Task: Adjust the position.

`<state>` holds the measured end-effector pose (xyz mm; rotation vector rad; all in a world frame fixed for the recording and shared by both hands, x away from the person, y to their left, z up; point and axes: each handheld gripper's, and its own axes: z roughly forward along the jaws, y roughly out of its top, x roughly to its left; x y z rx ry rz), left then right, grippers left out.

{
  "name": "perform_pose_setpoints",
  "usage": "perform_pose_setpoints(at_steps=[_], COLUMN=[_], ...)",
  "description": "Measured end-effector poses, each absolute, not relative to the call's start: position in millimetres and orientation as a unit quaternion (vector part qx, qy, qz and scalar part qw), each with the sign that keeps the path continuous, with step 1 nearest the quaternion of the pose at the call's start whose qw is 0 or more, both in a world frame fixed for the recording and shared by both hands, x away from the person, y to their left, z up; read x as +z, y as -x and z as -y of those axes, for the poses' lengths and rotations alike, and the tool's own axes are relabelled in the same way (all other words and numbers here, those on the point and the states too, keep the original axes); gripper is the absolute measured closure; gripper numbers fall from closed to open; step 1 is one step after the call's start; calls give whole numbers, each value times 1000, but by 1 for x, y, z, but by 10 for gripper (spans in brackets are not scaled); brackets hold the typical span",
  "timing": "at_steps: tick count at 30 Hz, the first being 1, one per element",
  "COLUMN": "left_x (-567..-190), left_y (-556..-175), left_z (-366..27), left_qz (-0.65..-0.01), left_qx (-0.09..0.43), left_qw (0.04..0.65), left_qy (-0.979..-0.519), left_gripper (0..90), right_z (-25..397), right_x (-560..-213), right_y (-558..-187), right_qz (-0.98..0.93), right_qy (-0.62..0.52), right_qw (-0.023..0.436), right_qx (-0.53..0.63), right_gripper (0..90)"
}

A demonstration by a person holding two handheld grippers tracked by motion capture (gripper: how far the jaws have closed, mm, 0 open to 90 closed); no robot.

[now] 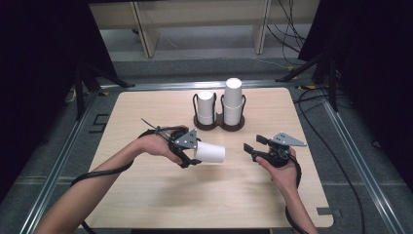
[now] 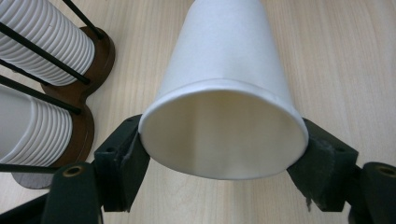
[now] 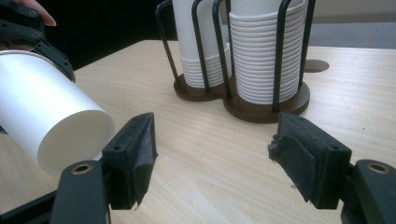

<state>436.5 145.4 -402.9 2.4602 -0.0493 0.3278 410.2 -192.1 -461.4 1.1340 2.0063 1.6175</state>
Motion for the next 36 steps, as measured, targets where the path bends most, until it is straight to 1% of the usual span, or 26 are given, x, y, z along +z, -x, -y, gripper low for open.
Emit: perform_pose_setpoints(at_steps=[5, 7, 13, 21, 24, 29, 31, 32, 36], left_x=[-401, -401, -399, -395, -393, -391, -390, -389, -387], left_y=[-437, -437, -438, -437, -437, -438, -438, -438, -438], left_z=[-145, -145, -145, -143, -142, -141, -141, -140, -139], left_qz=[25, 24, 31, 41, 49, 52, 56, 57, 56], left_qx=[130, 130, 127, 130, 126, 113, 113, 116, 115], left_qw=[309, 304, 286, 268, 257, 258, 253, 248, 245], left_qy=[-942, -943, -949, -954, -957, -958, -959, -960, -961], left_gripper=[259, 258, 259, 259, 259, 259, 259, 260, 260], right_z=[191, 191, 190, 188, 187, 187, 186, 185, 186], right_x=[-461, -462, -462, -461, -460, -460, -460, -460, -460], right_y=[-411, -412, -410, -412, -412, -413, -412, -411, -412], right_qz=[-706, -711, -717, -725, -730, -734, -733, -732, -737], right_qy=[-393, -389, -396, -379, -375, -371, -375, -383, -377], right_qw=[165, 175, 160, 162, 158, 161, 152, 140, 154], right_qx=[566, 559, 550, 551, 549, 546, 547, 546, 540], right_gripper=[303, 307, 309, 309, 309, 308, 308, 308, 307])
